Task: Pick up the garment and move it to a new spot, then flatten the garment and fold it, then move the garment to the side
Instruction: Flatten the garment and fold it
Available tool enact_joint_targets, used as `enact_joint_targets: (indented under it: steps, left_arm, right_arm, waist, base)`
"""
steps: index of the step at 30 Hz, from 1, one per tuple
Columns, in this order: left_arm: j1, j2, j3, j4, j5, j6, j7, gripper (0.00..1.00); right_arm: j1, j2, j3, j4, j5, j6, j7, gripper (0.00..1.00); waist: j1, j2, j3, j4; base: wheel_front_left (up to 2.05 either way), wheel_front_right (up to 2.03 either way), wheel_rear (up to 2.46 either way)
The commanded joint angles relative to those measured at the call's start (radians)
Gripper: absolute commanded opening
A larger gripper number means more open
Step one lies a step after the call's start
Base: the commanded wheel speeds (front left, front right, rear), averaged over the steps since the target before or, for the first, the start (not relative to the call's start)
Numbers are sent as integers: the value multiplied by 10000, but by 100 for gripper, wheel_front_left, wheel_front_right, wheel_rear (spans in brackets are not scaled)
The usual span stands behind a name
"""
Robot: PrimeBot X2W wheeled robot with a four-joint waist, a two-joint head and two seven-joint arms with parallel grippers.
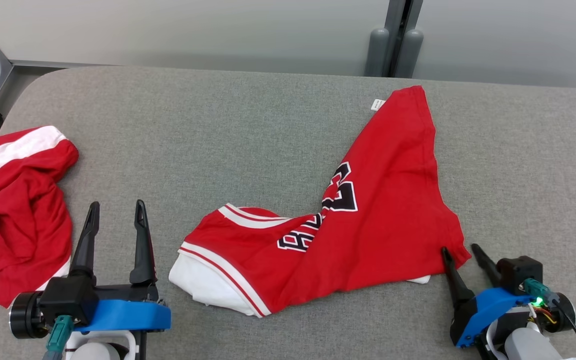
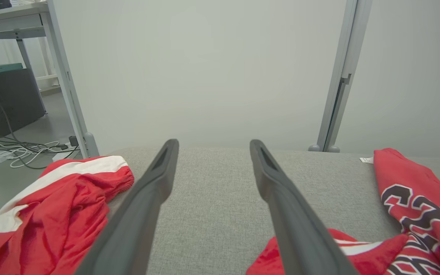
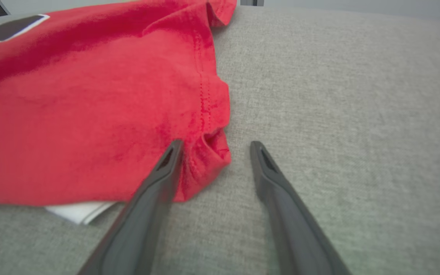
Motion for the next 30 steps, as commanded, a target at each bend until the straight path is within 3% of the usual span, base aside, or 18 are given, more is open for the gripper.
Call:
enact_joint_targets:
  steps: [1, 15, 22, 30]
  left_arm:
    - [-114, -4, -59, 6, -5, 54, -26, 100]
    - [112, -4, -74, 57, -78, 123, -26, 100]
    - [558, -4, -27, 76, -179, 208, -26, 100]
    - [721, -4, 138, -8, -82, 137, -26, 100]
  right_arm:
    - [-24, 90, 96, 165, 31, 2, -10, 0]
    - [-1465, -466, 20, 104, 411, 1, -213, 0]
    - [-279, -479, -107, -748, 1032, -1, -211, 0]
    - [1769, -407, -548, -3011, 1626, 1, 280, 0]
  waist:
    - [-1, 0, -27, -7]
    - [-1, 0, -440, -309]
    - [-1, 0, -882, -767]
    - [-1, 0, -1004, -1617]
  base:
    - [0, 0, 0]
    - [0, 0, 0]
    - [0, 0, 0]
    - [0, 0, 0]
